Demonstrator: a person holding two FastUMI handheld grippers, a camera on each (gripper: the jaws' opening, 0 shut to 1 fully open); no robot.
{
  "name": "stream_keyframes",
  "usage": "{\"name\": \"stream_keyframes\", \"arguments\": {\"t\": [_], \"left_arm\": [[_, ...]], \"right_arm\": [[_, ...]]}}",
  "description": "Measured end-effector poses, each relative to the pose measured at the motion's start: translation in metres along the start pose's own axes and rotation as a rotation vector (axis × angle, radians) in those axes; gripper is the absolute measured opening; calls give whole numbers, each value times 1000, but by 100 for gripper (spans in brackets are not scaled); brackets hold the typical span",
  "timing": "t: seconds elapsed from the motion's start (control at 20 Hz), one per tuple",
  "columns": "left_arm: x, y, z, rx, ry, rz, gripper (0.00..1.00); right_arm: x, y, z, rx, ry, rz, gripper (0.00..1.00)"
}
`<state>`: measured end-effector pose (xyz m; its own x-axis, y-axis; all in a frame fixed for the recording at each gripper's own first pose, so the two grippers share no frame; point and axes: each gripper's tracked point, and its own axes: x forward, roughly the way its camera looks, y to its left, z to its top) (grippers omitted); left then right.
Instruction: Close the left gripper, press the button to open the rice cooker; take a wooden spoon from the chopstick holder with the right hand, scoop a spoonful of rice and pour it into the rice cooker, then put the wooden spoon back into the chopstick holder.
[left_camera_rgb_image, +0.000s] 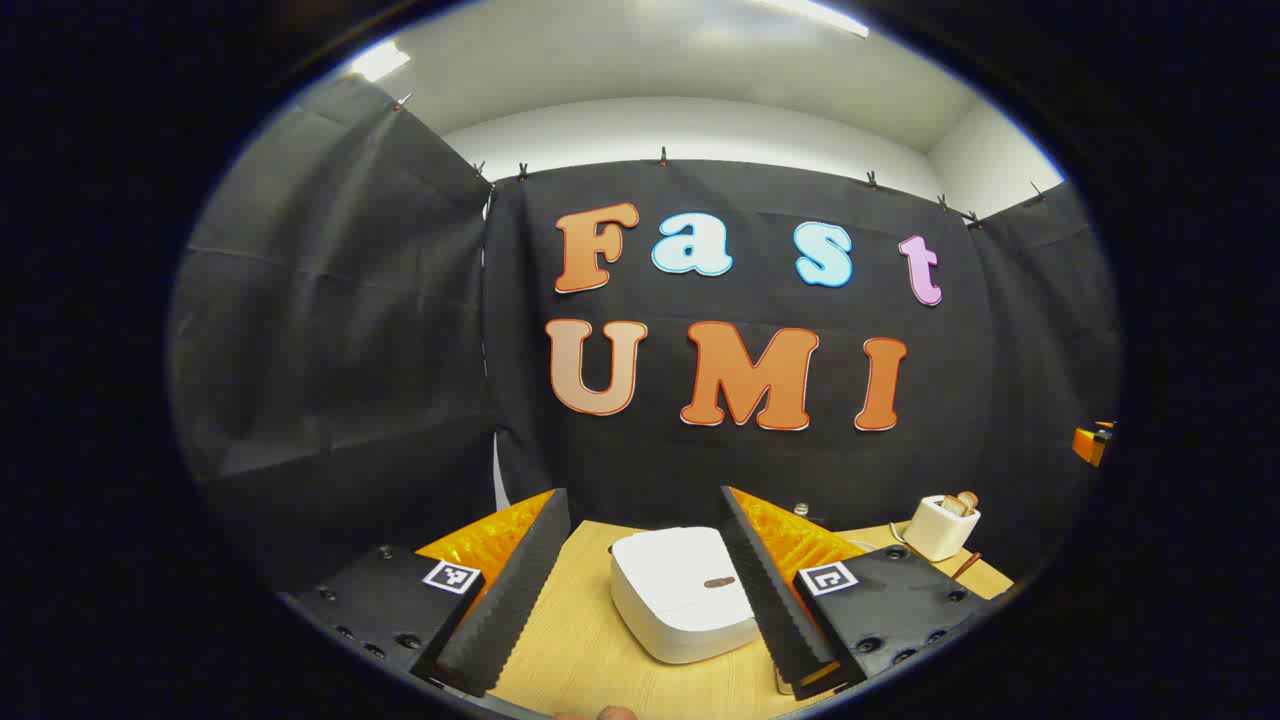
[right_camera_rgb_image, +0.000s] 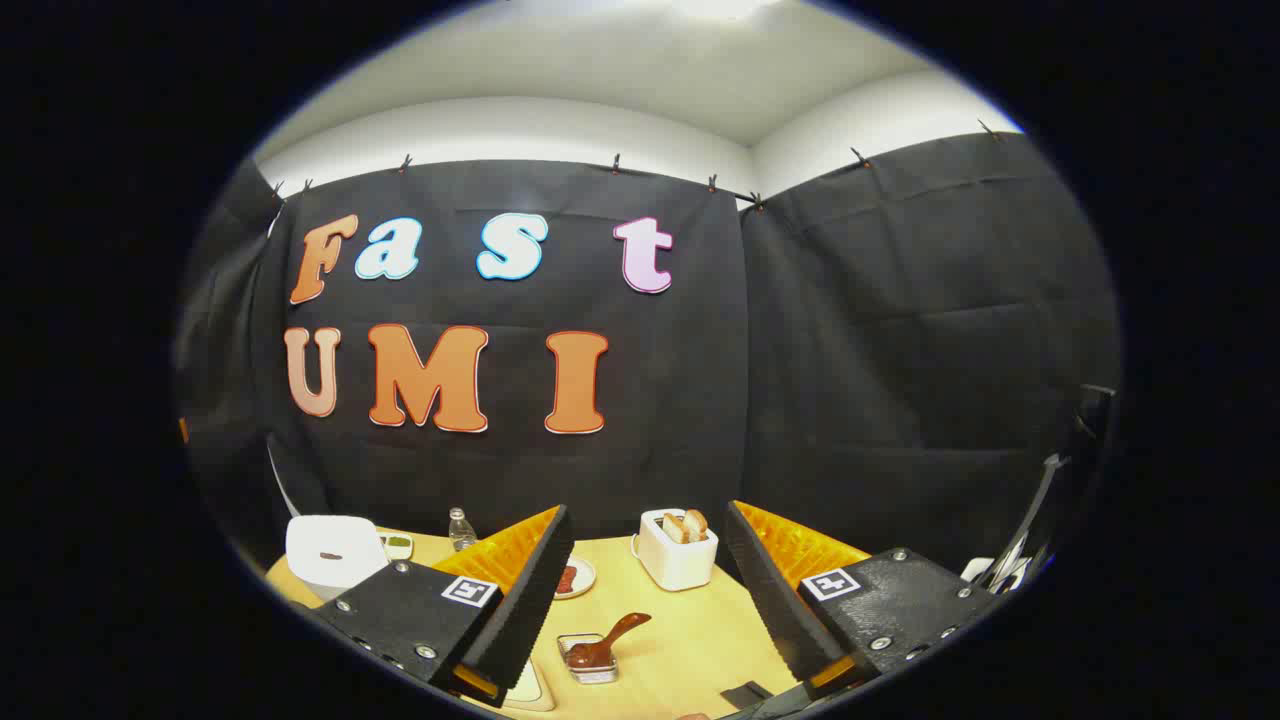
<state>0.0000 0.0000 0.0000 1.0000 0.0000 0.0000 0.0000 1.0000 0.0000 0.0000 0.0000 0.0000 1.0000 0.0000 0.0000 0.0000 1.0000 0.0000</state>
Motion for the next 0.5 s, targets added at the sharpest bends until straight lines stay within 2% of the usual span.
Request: {"name": "stream_keyframes", "arguments": {"t": [0.1, 0.2, 0.3, 0.5], "left_arm": [[3, -18, 1, 0, 6, -33, 100], [8, -28, 2, 41, -2, -21, 100], [9, -53, 1, 33, 0, -41, 99], [8, -92, -10, 45, -1, -68, 100]], "right_arm": [[3, -5, 6, -9, -5, 8, 95], [7, -14, 8, -20, -9, -2, 95], [11, -25, 9, -52, -25, -4, 95], [15, -23, -3, -13, -1, 57, 95]]}}
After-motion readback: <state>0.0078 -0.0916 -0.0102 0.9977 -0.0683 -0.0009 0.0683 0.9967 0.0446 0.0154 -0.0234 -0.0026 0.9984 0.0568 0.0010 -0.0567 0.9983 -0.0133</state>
